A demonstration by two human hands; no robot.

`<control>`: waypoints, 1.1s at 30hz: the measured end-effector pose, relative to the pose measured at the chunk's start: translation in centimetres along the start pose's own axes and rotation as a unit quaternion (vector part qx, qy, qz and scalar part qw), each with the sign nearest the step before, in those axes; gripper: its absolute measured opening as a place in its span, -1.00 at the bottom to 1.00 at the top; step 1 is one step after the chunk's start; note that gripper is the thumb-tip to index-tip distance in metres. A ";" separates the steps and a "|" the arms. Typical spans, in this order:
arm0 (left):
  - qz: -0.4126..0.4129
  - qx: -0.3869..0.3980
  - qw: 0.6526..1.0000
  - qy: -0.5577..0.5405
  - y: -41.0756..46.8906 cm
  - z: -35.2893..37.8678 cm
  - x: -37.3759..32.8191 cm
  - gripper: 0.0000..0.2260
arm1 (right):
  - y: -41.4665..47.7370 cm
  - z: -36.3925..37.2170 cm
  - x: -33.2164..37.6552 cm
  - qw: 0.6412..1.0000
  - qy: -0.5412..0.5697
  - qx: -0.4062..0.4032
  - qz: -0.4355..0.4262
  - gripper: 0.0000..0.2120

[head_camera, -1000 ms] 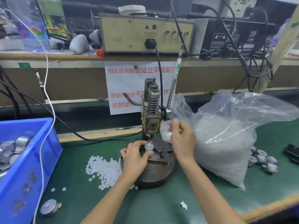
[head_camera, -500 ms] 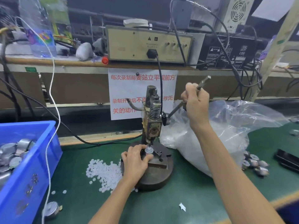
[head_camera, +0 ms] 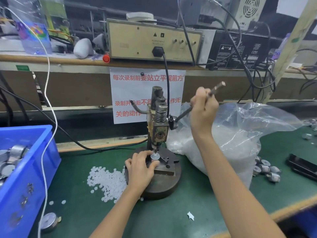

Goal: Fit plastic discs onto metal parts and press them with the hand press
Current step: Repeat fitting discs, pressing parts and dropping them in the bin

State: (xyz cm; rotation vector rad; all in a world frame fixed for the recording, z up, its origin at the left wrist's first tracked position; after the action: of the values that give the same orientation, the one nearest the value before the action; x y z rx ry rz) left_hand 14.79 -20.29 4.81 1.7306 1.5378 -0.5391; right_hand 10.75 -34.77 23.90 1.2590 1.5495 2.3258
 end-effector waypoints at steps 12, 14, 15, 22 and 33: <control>-0.016 0.008 1.000 -0.003 -0.4 0.0 0.1 -0.70 | -9.2 -2.2 -5.6 0.961 -0.137 0.179 0.158 -0.81; -0.016 0.003 1.000 -0.003 -0.7 -0.1 -0.1 -0.69 | -13.4 -3.2 -6.8 0.935 -0.156 0.238 0.211 -0.85; -0.014 -0.001 1.000 -0.007 -1.0 -0.3 -0.1 -0.68 | -15.0 -3.7 -7.2 0.921 -0.160 0.263 0.239 -0.86; 0.076 0.013 0.995 -0.070 -7.6 0.6 -2.6 -0.72 | -17.6 -6.9 -6.7 0.881 0.018 0.255 0.398 -0.85; 0.075 0.258 0.957 -0.112 -18.0 8.7 -11.3 -0.78 | -18.6 -23.7 -3.7 0.875 -0.077 0.150 0.453 -0.79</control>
State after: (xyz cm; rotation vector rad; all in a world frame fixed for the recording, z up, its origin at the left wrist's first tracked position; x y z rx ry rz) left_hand -3.42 -34.21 3.05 2.0641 1.1542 -1.0896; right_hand -9.13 -44.90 3.27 2.6426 1.4875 2.3249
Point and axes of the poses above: each hand's wrist, its own y-axis towards the middle knuckle, its own z-axis out of the palm, x = y × z, the point moved 3 cm from there along y, towards the middle knuckle, and after that the axes turned 12 degrees about -z, right-handed, at the moved point
